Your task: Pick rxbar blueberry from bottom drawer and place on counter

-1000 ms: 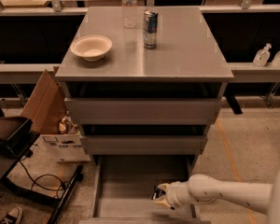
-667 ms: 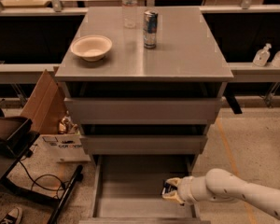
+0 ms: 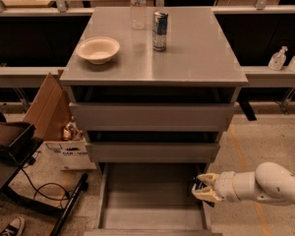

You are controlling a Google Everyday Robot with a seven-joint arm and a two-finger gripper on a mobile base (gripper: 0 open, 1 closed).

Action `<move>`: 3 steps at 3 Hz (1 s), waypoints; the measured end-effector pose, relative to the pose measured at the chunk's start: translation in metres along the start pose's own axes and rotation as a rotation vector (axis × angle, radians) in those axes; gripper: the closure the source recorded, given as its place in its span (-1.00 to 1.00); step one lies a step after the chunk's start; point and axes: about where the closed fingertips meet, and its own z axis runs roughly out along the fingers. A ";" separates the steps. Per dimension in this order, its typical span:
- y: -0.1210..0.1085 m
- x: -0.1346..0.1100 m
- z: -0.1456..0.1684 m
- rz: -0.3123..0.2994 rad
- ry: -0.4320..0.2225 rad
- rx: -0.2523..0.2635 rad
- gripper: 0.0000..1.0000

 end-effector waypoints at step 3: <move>0.013 -0.099 -0.062 -0.005 0.054 0.008 1.00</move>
Offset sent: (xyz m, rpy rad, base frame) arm 0.0130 0.0150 0.1264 -0.0577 0.0026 0.0077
